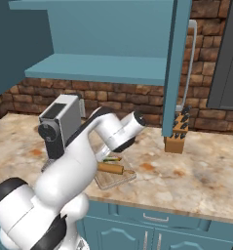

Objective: Open the cabinet, retrieve the rolling pin, and place it next to the meat on the cutting board to prepare for tenderizing.

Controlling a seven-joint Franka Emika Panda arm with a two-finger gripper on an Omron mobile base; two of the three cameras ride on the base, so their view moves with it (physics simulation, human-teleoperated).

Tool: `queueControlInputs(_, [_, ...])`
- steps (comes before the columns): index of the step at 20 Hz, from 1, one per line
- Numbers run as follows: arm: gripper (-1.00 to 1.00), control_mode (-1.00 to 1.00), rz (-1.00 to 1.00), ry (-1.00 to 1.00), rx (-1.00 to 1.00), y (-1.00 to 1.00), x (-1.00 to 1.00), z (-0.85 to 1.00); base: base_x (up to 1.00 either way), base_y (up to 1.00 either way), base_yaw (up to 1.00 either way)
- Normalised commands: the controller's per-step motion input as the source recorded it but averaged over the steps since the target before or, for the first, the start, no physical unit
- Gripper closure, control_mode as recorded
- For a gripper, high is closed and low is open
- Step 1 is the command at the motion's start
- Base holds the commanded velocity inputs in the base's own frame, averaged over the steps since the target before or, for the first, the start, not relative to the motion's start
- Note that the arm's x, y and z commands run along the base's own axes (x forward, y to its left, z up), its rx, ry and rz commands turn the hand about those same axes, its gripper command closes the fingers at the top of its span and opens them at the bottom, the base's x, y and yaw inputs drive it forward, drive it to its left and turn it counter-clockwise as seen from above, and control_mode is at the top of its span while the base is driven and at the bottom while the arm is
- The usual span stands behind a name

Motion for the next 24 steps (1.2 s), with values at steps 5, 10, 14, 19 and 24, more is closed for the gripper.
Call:
queueControlInputs(5, [-1.00, -1.00, 0.00, -0.02, 0.00, 0.48, -0.37, 0.08, 0.00, 0.00, 0.00])
queueControlInputs(10, [-1.00, -1.00, 0.00, -0.02, 0.00, 0.52, -0.42, 0.09, 0.00, 0.00, 0.00])
queueControlInputs(14, [-1.00, -1.00, 0.00, -0.01, 0.00, 0.52, -0.36, 0.03, 0.00, 0.00, 0.00])
queueControlInputs(19, [-1.00, -1.00, 0.00, -0.02, 0.00, 0.53, -0.42, 0.05, 0.00, 0.00, 0.00])
queueControlInputs(24, [-1.00, -1.00, 0.00, -0.03, 0.00, 0.45, -0.37, 0.16, 0.00, 0.00, 0.00])
